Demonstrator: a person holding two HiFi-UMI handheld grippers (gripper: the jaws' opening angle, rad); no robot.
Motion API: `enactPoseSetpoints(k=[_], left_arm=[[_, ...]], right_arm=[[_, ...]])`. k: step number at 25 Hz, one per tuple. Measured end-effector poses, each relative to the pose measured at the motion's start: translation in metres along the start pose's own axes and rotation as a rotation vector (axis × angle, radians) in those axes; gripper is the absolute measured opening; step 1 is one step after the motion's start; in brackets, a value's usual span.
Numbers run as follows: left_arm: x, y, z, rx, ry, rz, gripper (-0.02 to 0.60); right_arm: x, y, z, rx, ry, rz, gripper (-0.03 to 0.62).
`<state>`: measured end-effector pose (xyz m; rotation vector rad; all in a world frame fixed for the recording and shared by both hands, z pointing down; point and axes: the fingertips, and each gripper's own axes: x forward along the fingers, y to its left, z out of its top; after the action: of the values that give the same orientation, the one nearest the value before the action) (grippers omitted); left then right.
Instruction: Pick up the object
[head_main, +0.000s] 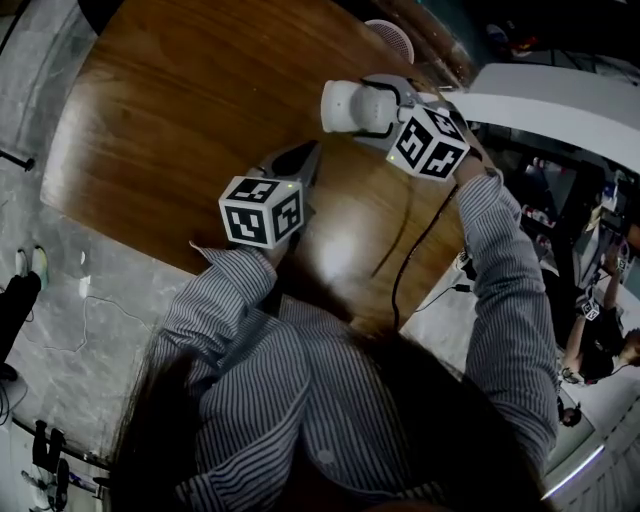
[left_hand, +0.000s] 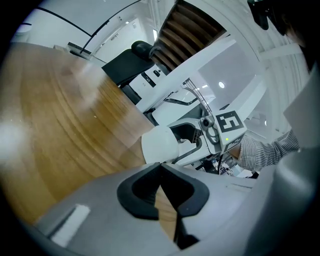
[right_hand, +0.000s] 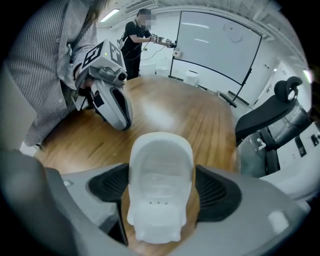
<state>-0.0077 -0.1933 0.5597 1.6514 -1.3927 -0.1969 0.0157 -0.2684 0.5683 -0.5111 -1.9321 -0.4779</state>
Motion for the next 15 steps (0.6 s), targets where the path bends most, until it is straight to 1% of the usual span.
enactPoseSetpoints(k=[3, 7, 15], left_arm=[[-0.0031, 0.0047, -0.0007, -0.013, -0.01, 0.014, 0.0], [-0.003, 0.0053, -0.0022, -0.009, -0.003, 0.012, 0.0], [-0.01, 0.0085, 0.0013, -0.003, -0.005, 0.029, 0.0]], right_arm=[[0.0068, 0.0004, 0.0018, -0.01, 0.005, 0.023, 0.41], [0.0085, -0.0012, 0.0016, -0.019, 0.023, 0.036, 0.41], [0.012, -0.0022, 0.0019, 0.005, 0.035, 0.052, 0.413]])
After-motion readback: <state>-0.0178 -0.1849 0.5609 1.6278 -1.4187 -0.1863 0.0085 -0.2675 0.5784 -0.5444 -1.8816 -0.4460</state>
